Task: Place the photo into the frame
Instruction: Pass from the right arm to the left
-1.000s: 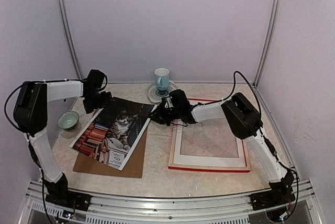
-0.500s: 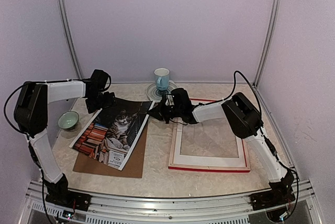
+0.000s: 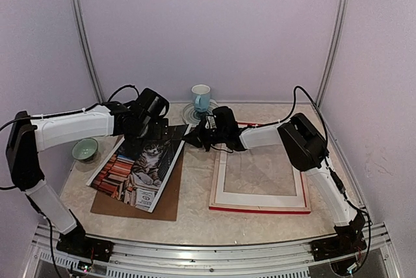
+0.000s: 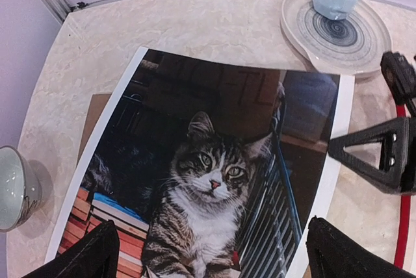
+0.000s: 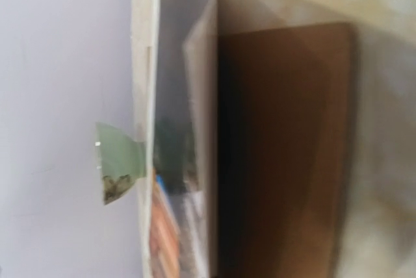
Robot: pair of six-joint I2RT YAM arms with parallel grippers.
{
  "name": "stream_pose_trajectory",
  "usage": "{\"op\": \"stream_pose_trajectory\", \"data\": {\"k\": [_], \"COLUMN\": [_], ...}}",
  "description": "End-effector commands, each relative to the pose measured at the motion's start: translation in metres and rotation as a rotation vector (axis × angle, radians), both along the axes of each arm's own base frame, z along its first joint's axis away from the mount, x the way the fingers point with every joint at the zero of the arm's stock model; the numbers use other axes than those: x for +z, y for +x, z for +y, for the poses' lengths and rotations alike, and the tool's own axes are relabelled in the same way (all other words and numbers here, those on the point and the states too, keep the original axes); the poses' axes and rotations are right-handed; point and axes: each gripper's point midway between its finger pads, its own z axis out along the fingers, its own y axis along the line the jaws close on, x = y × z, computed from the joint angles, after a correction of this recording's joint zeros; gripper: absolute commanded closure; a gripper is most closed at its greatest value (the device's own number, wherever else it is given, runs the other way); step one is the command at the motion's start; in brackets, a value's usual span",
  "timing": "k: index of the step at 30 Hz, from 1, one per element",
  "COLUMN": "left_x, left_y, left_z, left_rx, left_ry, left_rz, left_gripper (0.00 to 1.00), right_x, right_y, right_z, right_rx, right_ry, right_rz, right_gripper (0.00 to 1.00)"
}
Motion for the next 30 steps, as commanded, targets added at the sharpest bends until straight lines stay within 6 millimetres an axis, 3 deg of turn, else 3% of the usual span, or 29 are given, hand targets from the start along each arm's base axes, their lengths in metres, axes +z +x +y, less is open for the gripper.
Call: {"op": "stream_pose_trajectory", "data": {"k": [1,8,15,24,30], "left_x": [-0.008,-0.029,-0.047,-0.079,-0.086], "left_y": [-0.027,-0.051,-0.057,-0.061,-0.061], "left_z": [0.001,-0.028,-0.059,-0.060,-0.060], "left_rx": [0.007,-0.045,-0.092,-0.107,-0.108], "left_ry": [0.164,0.351,0.365,0.401,0.403], "left_rz": [-0.004,-0.001,0.008,0.056,0.061], "left_gripper": [0.01,0.01,0.01,0.02,0.07], "right_x": [0.058,0.073,0.074,0.075,0.074], "right_y": [0.000,-0.003,-0.006,-0.008,-0.008], "right_z": [0.001,0.003,0.004,0.002,0.002], "right_rx": [0.018,0.025,0.031,0.032,0.029], "right_ry": [0.089,0.109,0.111,0.116,0.115], "right_rz": [-0.041,-0.056,-0.055,-0.056,-0.054], "right_gripper": [1.00,1.00,1.00,1.00,1.00]}}
